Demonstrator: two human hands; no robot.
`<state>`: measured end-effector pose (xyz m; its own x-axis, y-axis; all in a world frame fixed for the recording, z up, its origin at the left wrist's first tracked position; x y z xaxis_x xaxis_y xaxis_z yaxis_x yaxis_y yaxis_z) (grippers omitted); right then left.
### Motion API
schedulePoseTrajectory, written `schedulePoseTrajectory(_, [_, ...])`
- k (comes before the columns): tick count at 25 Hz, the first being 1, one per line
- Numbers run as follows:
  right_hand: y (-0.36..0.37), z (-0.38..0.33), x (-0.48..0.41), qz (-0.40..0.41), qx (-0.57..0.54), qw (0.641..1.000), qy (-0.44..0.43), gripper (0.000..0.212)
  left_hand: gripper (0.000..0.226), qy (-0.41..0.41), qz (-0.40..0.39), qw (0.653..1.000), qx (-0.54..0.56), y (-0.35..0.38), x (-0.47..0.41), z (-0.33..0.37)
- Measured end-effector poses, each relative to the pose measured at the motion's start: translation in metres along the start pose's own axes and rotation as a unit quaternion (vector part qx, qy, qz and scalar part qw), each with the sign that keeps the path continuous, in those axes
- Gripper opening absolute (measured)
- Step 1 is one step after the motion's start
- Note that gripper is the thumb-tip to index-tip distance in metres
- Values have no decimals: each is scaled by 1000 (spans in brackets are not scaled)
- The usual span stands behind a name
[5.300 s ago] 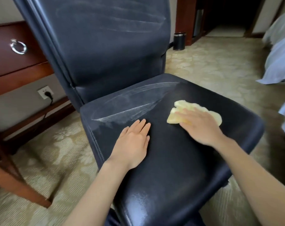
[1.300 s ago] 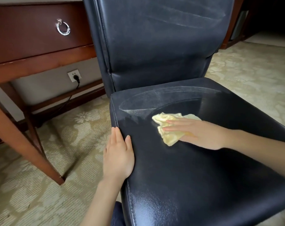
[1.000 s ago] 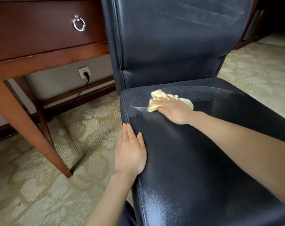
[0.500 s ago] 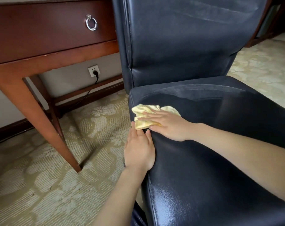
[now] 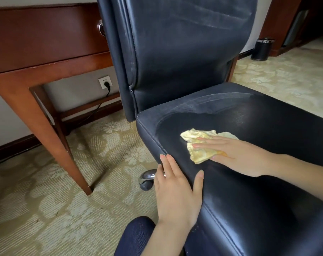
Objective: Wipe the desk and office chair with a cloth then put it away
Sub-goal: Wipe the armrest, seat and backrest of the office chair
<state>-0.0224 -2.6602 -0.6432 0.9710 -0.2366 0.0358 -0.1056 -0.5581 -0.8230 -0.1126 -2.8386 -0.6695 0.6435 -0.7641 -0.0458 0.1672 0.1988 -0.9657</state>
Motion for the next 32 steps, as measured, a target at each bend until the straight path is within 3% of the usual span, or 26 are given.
schedulePoseTrajectory(6, [-4,-6,-47,40,-7,999,19,43,34,89,115,986,82,-19,6,-40])
schedulePoseTrajectory(10, [-1,-13,-100,67,44,996,29,42,57,47,84,993,70,-21,-27,-74])
schedulePoseTrajectory(17, [19,-40,-170,78,38,979,186,43,70,27,-49,988,147,-9,-56,-86])
schedulePoseTrajectory(20, [40,-88,-180,57,83,989,105,38,76,38,-53,981,184,-6,-54,-88])
schedulePoseTrajectory(24, [85,-118,-169,-93,212,973,-7,49,50,29,-92,987,132,-8,-46,-109])
schedulePoseTrajectory(26, [77,-112,-159,-90,221,970,-40,49,52,16,-115,990,85,-8,-39,-121])
schedulePoseTrajectory(32, [60,-93,-101,-121,213,966,-89,44,46,-26,-55,997,46,-28,-41,-131])
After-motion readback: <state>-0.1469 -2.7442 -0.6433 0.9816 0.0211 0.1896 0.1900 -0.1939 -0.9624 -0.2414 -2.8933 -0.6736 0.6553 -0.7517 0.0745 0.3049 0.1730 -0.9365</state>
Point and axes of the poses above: each hand's wrist, its own x-axis away from the middle knuckle, its own y-axis out of the palm, z = x × y, the point moved 2 cm from there along -x, towards the middle knuckle, and after that the axes turned 14 degrees about -x, right-handed, at the moved point
